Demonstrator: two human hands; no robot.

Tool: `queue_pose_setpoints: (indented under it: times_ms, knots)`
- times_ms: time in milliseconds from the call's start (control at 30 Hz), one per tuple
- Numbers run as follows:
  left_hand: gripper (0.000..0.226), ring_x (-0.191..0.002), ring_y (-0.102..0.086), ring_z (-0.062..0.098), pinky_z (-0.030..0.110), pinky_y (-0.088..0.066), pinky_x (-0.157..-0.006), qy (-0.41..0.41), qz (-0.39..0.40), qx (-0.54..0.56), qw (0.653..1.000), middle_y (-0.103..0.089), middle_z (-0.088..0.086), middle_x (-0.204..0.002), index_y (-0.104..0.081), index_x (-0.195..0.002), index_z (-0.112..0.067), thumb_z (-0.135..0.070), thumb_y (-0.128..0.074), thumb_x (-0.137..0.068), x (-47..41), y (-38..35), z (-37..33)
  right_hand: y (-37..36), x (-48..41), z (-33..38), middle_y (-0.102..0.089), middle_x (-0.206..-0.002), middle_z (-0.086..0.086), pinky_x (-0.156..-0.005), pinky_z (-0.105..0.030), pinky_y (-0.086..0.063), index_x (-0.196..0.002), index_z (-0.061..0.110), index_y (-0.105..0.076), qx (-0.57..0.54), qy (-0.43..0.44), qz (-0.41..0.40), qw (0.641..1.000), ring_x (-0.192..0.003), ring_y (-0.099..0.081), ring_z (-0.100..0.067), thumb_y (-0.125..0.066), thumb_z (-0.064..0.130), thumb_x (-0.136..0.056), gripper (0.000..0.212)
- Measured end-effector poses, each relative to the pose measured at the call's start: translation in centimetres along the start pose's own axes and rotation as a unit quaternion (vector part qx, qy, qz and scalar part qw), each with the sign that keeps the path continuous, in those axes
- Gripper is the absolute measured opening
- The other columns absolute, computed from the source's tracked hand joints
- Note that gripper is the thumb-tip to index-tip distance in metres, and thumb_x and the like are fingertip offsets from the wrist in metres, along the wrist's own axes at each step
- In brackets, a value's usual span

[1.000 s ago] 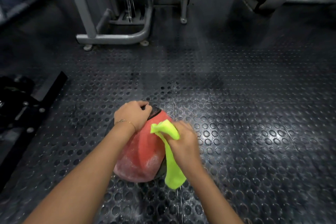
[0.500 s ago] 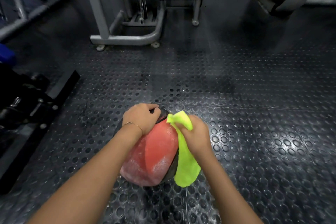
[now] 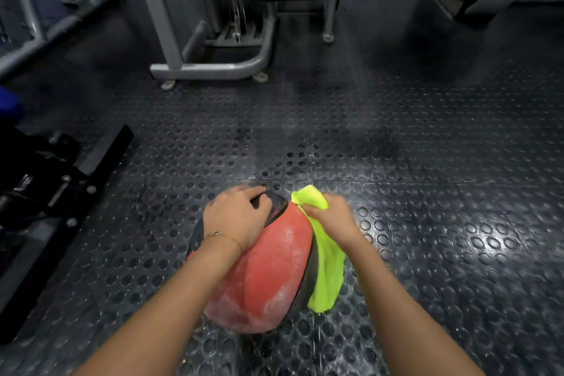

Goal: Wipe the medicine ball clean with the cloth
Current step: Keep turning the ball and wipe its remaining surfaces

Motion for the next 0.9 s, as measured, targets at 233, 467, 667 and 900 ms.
queue_pose_setpoints:
  times_ms: [233, 467, 667, 900]
  knots:
    - [0.038, -0.116, -0.056, 0.022, 0.034, -0.046, -0.091, 0.026, 0.020, 0.003, 0.999, -0.061, -0.005, -0.128, -0.057, -0.124, -0.041, -0.041, -0.037, -0.091, -1.2, 0.1, -0.3, 0.9, 2.8, 1.6, -0.057, -0.060, 0.010, -0.054, -0.015, -0.040, -0.068, 0.022, -0.061, -0.052, 0.042, -0.006, 0.998, -0.053, -0.050, 0.001, -0.072, 0.012, -0.077, 0.017]
    - [0.032, -0.097, -0.059, 0.028, 0.029, -0.041, -0.071, 0.071, -0.002, 0.005, 0.997, -0.067, 0.006, -0.107, -0.069, -0.103, -0.033, -0.036, -0.040, -0.090, -0.9, 0.7, 0.0, 0.4, 5.0, 4.2, -0.048, -0.067, 0.015, -0.065, -0.027, -0.033, -0.067, 0.027, -0.052, 0.045, 0.097, -0.047, 0.993, -0.071, -0.048, -0.012, -0.070, 0.031, -0.076, 0.021]
    - [0.039, -0.117, -0.049, 0.031, 0.042, -0.038, -0.095, 0.072, 0.001, -0.030, 0.997, -0.055, 0.008, -0.128, -0.061, -0.116, -0.028, -0.036, -0.030, -0.093, 0.1, -0.6, -0.5, 0.9, 5.9, 3.4, -0.060, -0.081, 0.000, -0.070, -0.030, -0.038, -0.081, 0.020, -0.063, 0.014, 0.064, -0.102, 0.993, -0.085, -0.056, -0.023, -0.067, 0.023, -0.081, 0.005]
    - [0.065, -0.143, -0.022, 0.016, 0.038, -0.015, -0.119, -0.161, 0.107, 0.085, 0.978, -0.031, -0.001, -0.152, -0.032, -0.144, -0.030, -0.059, -0.032, -0.086, 1.3, -0.7, 1.0, 0.4, 3.6, 4.9, -0.067, -0.094, -0.011, -0.062, -0.027, -0.029, -0.095, 0.010, -0.065, 0.110, 0.053, -0.054, 0.991, -0.090, -0.059, -0.027, -0.064, 0.029, -0.084, 0.021]
Point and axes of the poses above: each hand's wrist, its own x-axis away from the middle knuckle, its own y-axis out of the back of the hand, z = x × y, the point moved 9 cm from there along -x, towards the middle knuckle
